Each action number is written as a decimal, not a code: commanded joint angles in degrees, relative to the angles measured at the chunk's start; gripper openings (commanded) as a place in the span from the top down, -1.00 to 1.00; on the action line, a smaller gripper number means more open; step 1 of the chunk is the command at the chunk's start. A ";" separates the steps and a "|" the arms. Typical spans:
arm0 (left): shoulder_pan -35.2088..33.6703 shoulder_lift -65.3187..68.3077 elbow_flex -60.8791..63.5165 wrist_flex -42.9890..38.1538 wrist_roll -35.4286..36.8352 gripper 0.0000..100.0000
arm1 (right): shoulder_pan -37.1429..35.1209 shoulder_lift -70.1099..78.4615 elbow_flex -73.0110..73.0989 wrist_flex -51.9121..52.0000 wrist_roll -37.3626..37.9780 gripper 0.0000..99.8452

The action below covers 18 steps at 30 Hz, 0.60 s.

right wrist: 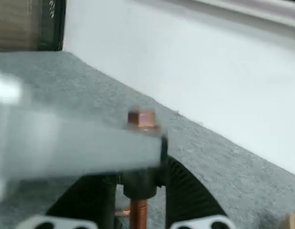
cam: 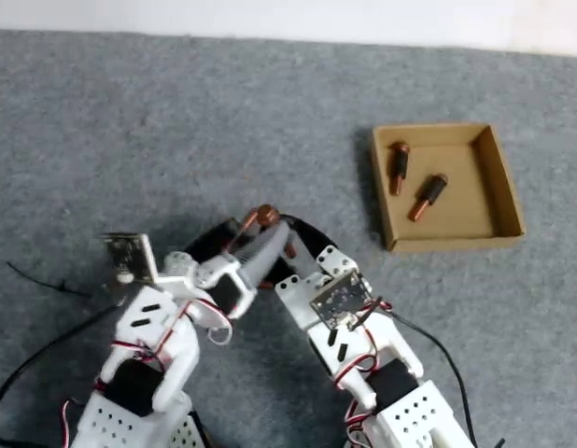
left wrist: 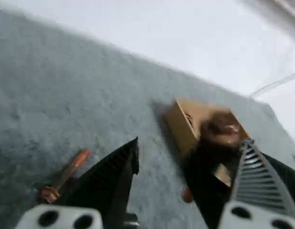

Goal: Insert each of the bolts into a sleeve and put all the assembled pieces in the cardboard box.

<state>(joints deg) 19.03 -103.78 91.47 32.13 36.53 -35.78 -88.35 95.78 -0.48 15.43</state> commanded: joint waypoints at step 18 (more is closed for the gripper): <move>-11.47 -0.57 -10.68 14.07 0.97 0.38 | 5.58 -1.10 6.90 -1.54 0.26 0.99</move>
<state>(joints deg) 12.53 -104.13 78.73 48.92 43.21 -32.88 -88.35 95.78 -0.48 15.43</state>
